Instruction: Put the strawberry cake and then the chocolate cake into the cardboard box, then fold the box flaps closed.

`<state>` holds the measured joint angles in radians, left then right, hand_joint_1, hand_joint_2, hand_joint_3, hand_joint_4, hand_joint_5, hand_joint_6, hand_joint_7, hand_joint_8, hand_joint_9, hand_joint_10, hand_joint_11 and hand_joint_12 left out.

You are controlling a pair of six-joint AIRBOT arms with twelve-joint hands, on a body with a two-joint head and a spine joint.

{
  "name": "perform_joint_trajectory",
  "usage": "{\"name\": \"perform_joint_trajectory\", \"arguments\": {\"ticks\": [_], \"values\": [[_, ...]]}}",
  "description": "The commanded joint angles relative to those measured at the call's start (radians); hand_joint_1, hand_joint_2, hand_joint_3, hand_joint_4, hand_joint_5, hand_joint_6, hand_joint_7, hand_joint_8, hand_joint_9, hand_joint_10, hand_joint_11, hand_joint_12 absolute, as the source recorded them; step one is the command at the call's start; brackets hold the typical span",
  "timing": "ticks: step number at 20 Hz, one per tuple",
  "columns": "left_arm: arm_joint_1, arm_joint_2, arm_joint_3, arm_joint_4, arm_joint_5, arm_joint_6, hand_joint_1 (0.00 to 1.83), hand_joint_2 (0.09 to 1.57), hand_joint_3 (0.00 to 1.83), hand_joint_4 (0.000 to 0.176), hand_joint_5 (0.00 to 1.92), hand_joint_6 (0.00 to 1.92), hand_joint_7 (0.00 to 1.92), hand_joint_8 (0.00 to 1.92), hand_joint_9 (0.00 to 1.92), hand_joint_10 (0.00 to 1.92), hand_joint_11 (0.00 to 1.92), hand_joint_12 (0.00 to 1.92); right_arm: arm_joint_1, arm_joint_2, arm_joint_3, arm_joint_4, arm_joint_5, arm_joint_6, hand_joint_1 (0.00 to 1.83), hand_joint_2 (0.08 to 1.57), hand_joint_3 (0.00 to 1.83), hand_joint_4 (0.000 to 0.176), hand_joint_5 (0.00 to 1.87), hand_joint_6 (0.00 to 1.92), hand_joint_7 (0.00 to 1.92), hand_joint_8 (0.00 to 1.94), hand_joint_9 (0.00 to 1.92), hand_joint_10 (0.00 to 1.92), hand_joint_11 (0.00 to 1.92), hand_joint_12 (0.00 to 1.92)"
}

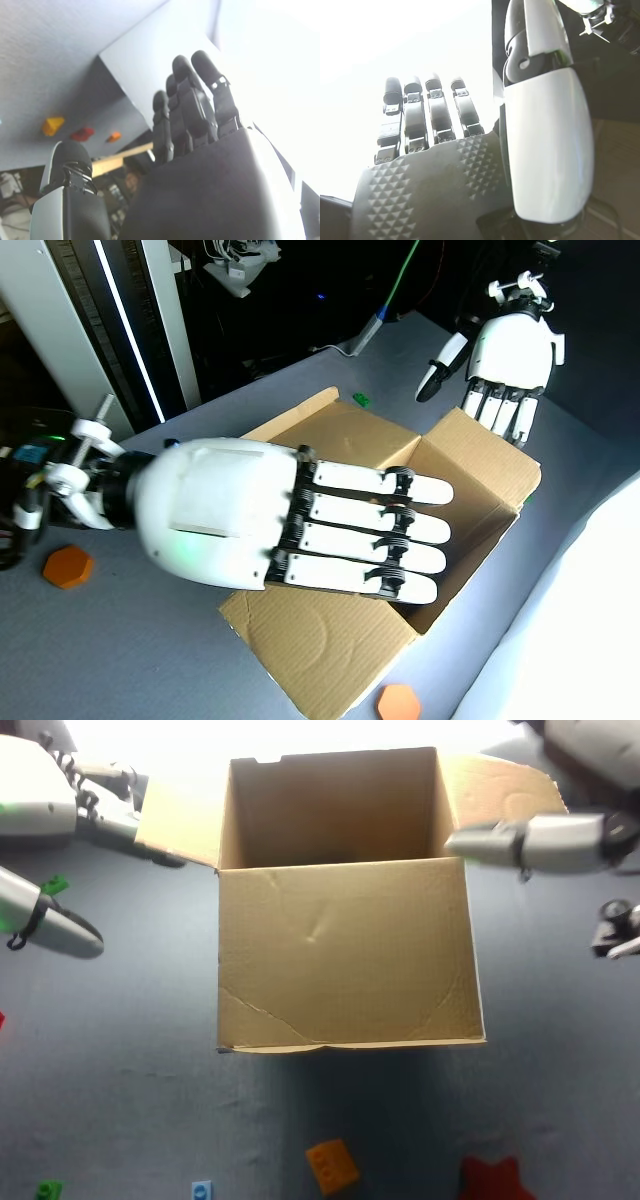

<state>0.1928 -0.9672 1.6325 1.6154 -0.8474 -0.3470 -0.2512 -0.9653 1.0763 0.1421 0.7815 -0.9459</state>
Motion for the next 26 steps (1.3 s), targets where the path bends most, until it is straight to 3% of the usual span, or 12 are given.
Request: {"name": "perform_joint_trajectory", "arguments": {"ticks": [1,4,6,13,14,16,21,23,26], "values": [[-0.020,0.015,0.004,-0.074,-0.011,-0.005,0.34,1.10,0.00,0.027,0.33,0.01,0.36,0.00,0.46,0.00,0.03,1.17,-0.004,0.028,0.001,0.020,0.156,0.000,0.36,1.06,0.02,0.016,0.01,0.00,0.08,0.00,0.10,0.00,0.00,0.22],[-0.057,0.015,0.001,-0.056,-0.013,-0.012,0.24,1.10,0.00,0.040,0.32,0.00,0.35,0.00,0.45,0.00,0.04,1.13,-0.067,0.079,0.000,0.085,0.192,-0.016,0.24,1.10,0.01,0.000,0.03,0.00,0.08,0.00,0.09,0.00,0.00,0.12],[-0.077,0.014,0.001,-0.044,-0.013,-0.013,0.24,1.11,0.00,0.036,0.33,0.00,0.36,0.00,0.45,0.00,0.04,1.13,-0.114,0.096,0.002,0.129,0.190,-0.055,0.25,1.10,0.00,0.000,0.05,0.00,0.12,0.00,0.11,0.01,0.00,0.19],[-0.142,0.002,-0.011,0.009,-0.013,-0.024,0.19,1.13,0.01,0.040,0.32,0.00,0.34,0.00,0.45,0.00,0.02,1.13,-0.190,0.081,0.014,0.329,0.159,-0.345,0.09,1.16,0.01,0.000,0.08,0.01,0.15,0.00,0.10,0.00,0.00,0.13],[-0.157,0.002,-0.025,0.028,-0.013,-0.027,0.13,1.17,0.02,0.028,0.33,0.00,0.34,0.00,0.43,0.00,0.00,1.11,-0.193,0.070,0.025,0.367,0.137,-0.388,0.01,1.18,0.01,0.000,0.09,0.01,0.14,0.00,0.10,0.00,0.00,0.09],[-0.175,0.002,-0.047,0.056,-0.010,-0.033,0.06,1.20,0.02,0.021,0.36,0.01,0.36,0.01,0.44,0.01,0.00,1.11,-0.196,0.057,0.038,0.417,0.099,-0.436,0.00,1.19,0.01,0.000,0.10,0.01,0.15,0.00,0.11,0.00,0.00,0.12],[-0.207,0.005,-0.122,0.117,-0.002,-0.041,0.00,1.20,0.01,0.024,0.36,0.01,0.38,0.01,0.43,0.00,0.00,1.03,-0.221,0.039,0.057,0.428,-0.008,-0.511,0.00,1.19,0.00,0.000,0.14,0.01,0.19,0.00,0.14,0.00,0.00,0.25],[-0.212,-0.017,-0.119,0.138,-0.002,-0.042,0.00,1.21,0.01,0.023,0.36,0.01,0.39,0.01,0.43,0.00,0.00,1.04,-0.233,0.029,0.066,0.428,-0.011,-0.527,0.00,1.18,0.00,0.000,0.14,0.01,0.20,0.01,0.14,0.01,0.00,0.35],[-0.213,-0.061,-0.091,0.173,-0.002,-0.046,0.00,1.21,0.00,0.020,0.36,0.00,0.38,0.00,0.42,0.00,0.00,1.04,-0.240,0.024,0.070,0.428,0.001,-0.549,0.00,1.18,0.00,0.000,0.14,0.00,0.20,0.00,0.14,0.00,0.00,0.28]]}}
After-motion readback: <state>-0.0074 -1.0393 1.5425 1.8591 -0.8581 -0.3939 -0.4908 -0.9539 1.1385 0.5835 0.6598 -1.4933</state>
